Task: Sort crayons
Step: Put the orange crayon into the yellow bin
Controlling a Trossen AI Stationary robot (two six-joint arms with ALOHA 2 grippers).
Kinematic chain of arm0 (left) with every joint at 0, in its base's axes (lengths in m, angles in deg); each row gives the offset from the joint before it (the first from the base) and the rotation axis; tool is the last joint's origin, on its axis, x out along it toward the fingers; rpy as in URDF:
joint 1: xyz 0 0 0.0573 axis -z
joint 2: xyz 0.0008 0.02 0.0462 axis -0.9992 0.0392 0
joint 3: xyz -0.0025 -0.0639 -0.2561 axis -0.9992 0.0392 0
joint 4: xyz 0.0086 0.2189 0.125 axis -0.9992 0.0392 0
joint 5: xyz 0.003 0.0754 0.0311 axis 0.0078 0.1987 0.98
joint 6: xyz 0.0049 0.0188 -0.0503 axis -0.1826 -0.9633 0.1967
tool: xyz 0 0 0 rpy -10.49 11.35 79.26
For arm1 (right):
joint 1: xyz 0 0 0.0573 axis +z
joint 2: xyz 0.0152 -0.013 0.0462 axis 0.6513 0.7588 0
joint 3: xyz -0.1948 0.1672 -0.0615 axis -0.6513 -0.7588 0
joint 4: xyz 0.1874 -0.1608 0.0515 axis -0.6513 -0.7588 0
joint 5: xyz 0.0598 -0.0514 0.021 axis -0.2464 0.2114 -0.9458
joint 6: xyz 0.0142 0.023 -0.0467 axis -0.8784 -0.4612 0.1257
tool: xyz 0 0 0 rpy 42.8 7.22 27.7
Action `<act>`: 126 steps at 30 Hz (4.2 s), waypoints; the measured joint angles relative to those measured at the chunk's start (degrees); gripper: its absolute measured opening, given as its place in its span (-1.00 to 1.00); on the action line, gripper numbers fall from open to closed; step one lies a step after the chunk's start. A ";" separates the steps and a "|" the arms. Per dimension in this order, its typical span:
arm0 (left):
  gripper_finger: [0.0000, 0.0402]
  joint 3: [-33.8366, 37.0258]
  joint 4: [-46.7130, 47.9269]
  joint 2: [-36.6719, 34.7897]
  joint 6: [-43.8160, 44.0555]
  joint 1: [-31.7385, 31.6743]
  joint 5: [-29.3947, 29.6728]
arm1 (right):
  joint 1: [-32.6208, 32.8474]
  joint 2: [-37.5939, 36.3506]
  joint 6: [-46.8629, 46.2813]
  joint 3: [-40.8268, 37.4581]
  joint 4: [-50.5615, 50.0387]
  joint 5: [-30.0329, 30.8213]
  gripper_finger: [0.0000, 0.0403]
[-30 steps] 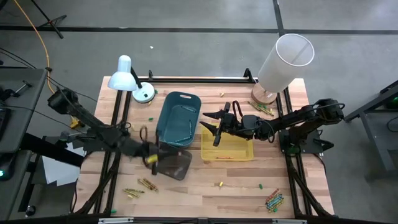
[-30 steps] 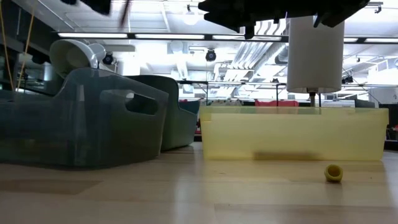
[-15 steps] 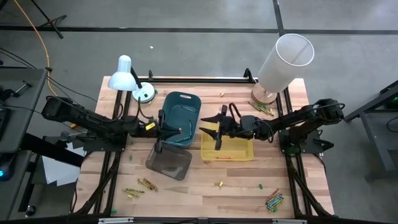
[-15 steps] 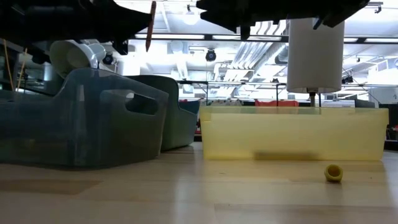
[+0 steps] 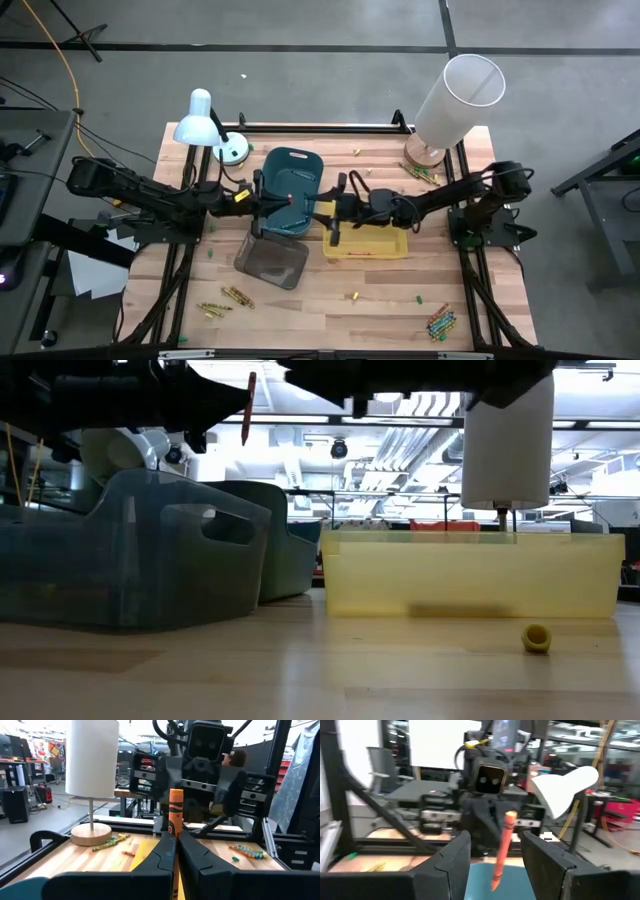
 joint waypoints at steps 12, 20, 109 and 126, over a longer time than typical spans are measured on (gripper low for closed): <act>-1.00 -0.22 -4.04 4.92 1.50 0.08 -2.38 | -1.60 5.93 -4.65 10.41 -11.17 -1.94 -0.17; -1.00 -0.25 -7.74 6.82 0.79 0.08 -2.42 | -1.77 6.41 -6.21 10.80 -11.13 -2.59 -0.22; -0.20 0.24 32.41 -30.40 -4.46 0.12 4.03 | -0.59 6.16 -27.68 20.50 -101.98 -1.47 -0.28; -0.20 0.24 35.61 -35.48 1.48 0.16 -3.28 | 14.03 -17.04 -25.19 0.34 -59.34 33.94 -0.12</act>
